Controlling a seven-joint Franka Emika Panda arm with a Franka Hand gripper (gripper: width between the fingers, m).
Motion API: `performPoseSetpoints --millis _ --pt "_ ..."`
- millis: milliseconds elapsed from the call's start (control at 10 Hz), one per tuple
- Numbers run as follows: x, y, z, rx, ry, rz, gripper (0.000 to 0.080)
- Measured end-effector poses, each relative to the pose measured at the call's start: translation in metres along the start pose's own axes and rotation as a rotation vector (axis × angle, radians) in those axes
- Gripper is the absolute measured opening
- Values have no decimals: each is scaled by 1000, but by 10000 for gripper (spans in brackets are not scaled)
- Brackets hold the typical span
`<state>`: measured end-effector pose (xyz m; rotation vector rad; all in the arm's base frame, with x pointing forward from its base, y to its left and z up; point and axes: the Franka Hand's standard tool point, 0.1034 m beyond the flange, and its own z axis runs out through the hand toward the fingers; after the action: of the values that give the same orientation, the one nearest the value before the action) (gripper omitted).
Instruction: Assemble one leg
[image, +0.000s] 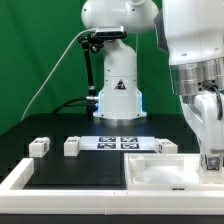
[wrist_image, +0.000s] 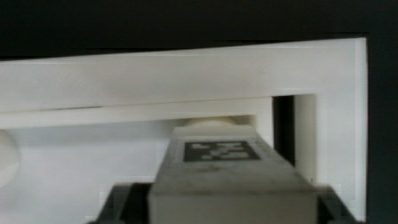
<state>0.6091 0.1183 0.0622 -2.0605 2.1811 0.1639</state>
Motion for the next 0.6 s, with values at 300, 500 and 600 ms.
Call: performPoseSetpoints --millis 300,500,600 --pt "0 0 -1 -10 -3 -114 470" --pt "0 0 -1 -10 -3 -340 611" --pt "-1 0 -1 -11 -3 -435 642"
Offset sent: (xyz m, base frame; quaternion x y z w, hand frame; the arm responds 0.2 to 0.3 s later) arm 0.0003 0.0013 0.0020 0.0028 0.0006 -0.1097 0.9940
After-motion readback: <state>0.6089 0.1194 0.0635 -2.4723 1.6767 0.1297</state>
